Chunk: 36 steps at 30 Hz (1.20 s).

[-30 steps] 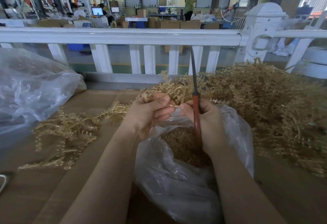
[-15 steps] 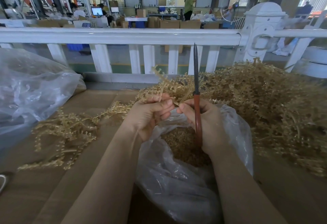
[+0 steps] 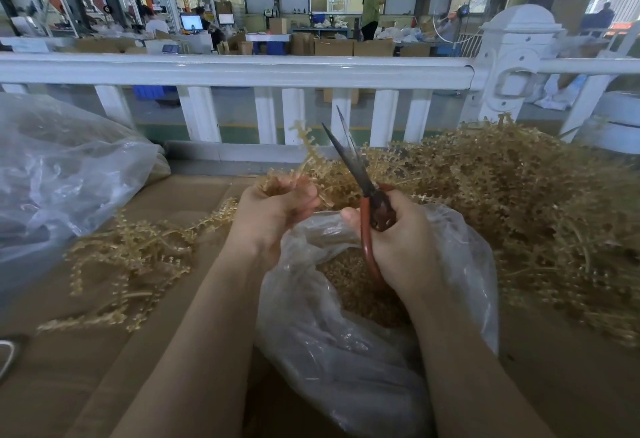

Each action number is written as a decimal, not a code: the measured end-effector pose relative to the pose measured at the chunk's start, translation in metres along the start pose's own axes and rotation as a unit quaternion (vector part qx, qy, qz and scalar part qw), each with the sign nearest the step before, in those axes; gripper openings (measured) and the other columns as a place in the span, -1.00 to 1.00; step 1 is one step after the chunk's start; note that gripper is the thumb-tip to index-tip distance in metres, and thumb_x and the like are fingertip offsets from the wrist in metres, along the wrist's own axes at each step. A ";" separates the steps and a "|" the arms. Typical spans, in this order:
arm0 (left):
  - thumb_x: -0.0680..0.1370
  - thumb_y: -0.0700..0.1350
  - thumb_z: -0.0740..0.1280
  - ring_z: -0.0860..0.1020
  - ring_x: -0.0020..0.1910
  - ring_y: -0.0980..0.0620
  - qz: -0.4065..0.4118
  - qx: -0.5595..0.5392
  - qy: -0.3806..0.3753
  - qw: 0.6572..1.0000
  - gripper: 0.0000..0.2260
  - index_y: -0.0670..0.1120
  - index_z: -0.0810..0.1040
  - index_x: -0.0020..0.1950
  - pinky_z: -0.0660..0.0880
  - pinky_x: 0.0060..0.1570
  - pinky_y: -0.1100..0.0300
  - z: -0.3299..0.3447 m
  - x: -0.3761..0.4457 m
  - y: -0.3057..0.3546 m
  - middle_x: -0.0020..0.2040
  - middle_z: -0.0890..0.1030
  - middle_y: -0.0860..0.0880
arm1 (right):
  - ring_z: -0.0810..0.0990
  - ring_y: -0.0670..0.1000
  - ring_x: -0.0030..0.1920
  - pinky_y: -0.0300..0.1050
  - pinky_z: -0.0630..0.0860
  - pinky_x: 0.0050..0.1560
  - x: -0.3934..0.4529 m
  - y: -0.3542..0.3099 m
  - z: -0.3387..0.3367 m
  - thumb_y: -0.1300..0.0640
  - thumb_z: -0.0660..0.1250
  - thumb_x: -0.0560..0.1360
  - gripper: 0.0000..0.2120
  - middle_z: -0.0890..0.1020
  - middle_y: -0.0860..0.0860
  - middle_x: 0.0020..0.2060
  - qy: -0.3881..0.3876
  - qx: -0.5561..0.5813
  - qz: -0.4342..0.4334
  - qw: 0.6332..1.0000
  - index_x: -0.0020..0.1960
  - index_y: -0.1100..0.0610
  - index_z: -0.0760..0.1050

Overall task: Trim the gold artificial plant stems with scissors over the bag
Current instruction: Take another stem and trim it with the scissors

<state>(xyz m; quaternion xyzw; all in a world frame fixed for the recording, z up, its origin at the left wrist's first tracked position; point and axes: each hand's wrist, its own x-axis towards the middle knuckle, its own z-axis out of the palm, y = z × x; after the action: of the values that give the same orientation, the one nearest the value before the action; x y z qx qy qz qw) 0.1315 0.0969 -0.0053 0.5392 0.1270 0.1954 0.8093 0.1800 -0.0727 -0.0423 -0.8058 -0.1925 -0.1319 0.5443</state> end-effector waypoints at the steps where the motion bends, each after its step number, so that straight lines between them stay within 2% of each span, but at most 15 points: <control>1: 0.44 -0.38 0.44 0.68 -0.21 -0.02 0.009 -0.005 -0.004 1.000 -0.85 -0.28 0.60 -0.02 0.64 -0.11 0.22 -0.002 0.000 0.002 -0.24 0.68 -0.08 | 0.61 -0.13 -0.16 -0.14 0.56 -0.14 0.000 0.002 -0.001 -0.24 0.48 0.44 -0.72 0.63 -0.15 -0.24 0.008 -0.034 -0.006 0.999 -0.09 -0.06 0.53; 3: 0.43 -0.39 0.42 0.68 -0.22 0.01 0.028 -0.024 -0.020 0.999 -0.88 -0.27 0.59 -0.06 0.63 -0.14 0.24 -0.005 -0.002 0.007 -0.26 0.68 -0.06 | 0.56 -0.13 -0.23 -0.19 0.51 -0.24 0.001 0.005 -0.001 -0.22 0.44 0.49 -0.71 0.59 -0.13 -0.29 0.013 -0.126 -0.031 0.992 -0.11 -0.01 0.52; 6: 0.35 -0.36 0.43 0.70 -0.13 -0.01 0.040 -0.053 -0.042 0.997 -0.83 -0.23 0.62 -0.09 0.62 -0.11 0.23 -0.006 -0.004 0.013 -0.17 0.71 -0.09 | 0.43 -0.27 -0.32 -0.35 0.32 -0.34 0.000 0.004 0.000 -0.24 0.40 0.50 -0.72 0.47 -0.23 -0.37 -0.003 -0.213 -0.076 0.974 -0.15 -0.06 0.45; 11: 0.38 -0.40 0.39 0.70 -0.09 -0.04 0.069 -0.045 -0.064 0.995 -0.84 -0.22 0.62 -0.10 0.63 0.01 0.14 -0.007 -0.004 0.014 -0.16 0.71 -0.11 | 0.43 -0.28 -0.33 -0.34 0.31 -0.35 -0.001 0.005 -0.001 -0.29 0.37 0.49 -0.70 0.48 -0.25 -0.37 -0.024 -0.213 -0.089 0.973 -0.16 -0.08 0.45; 15: 0.46 -0.49 0.32 0.69 -0.12 0.00 0.089 0.015 -0.088 0.992 -0.77 -0.18 0.62 -0.19 0.60 -0.07 0.22 -0.005 -0.005 0.012 -0.21 0.71 -0.08 | 0.39 -0.29 -0.39 -0.37 0.21 -0.39 -0.002 0.003 0.000 -0.29 0.37 0.48 -0.67 0.42 -0.26 -0.41 -0.023 -0.226 -0.095 0.969 -0.25 -0.13 0.34; 18: 0.45 -0.50 0.33 0.69 -0.16 0.02 0.091 0.032 -0.097 0.991 -0.79 -0.20 0.59 -0.20 0.60 -0.10 0.24 -0.003 -0.006 0.010 -0.25 0.69 -0.07 | 0.33 -0.29 -0.44 -0.38 0.15 -0.41 -0.003 0.002 0.001 -0.27 0.40 0.49 -0.57 0.34 -0.27 -0.46 -0.009 -0.234 -0.099 0.967 -0.33 -0.17 0.21; 26: 0.48 -0.50 0.31 0.70 -0.18 0.04 0.081 0.024 -0.102 0.991 -0.81 -0.24 0.59 -0.16 0.59 -0.12 0.28 -0.002 -0.008 0.013 -0.25 0.70 -0.05 | 0.31 -0.28 -0.49 -0.40 0.14 -0.45 -0.005 0.004 0.002 -0.28 0.42 0.46 -0.56 0.29 -0.26 -0.52 -0.001 -0.215 -0.121 0.969 -0.35 -0.16 0.23; 30: 0.47 -0.49 0.31 0.69 -0.24 0.06 0.072 0.017 -0.108 0.991 -0.66 -0.13 0.68 -0.33 0.59 -0.16 0.30 -0.002 -0.009 0.014 -0.30 0.70 -0.04 | 0.35 -0.24 -0.53 -0.35 0.27 -0.52 -0.005 0.006 0.003 -0.27 0.47 0.44 -0.52 0.28 -0.23 -0.56 -0.002 -0.197 -0.125 0.972 -0.38 -0.16 0.21; 32: 0.47 -0.48 0.32 0.69 -0.24 0.07 0.073 0.024 -0.113 0.991 -0.64 -0.09 0.70 -0.35 0.58 -0.18 0.31 -0.003 -0.009 0.014 -0.30 0.70 -0.03 | 0.37 -0.22 -0.52 -0.36 0.20 -0.51 -0.005 0.007 0.003 -0.27 0.46 0.44 -0.53 0.31 -0.21 -0.55 -0.009 -0.194 -0.127 0.973 -0.38 -0.15 0.24; 36: 0.48 -0.45 0.33 0.68 -0.23 0.07 0.072 0.029 -0.106 0.991 -0.72 -0.13 0.67 -0.28 0.57 -0.18 0.30 -0.004 -0.008 0.014 -0.27 0.70 -0.04 | 0.38 -0.20 -0.51 -0.37 0.17 -0.45 -0.004 0.007 0.003 -0.28 0.45 0.44 -0.53 0.35 -0.18 -0.55 -0.019 -0.186 -0.117 0.975 -0.40 -0.11 0.27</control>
<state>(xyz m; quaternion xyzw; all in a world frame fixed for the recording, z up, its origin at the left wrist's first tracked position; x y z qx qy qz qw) 0.1202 0.1013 0.0058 0.5881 0.0068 0.1907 0.7859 0.1793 -0.0733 -0.0514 -0.8673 -0.2676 -0.2131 0.3616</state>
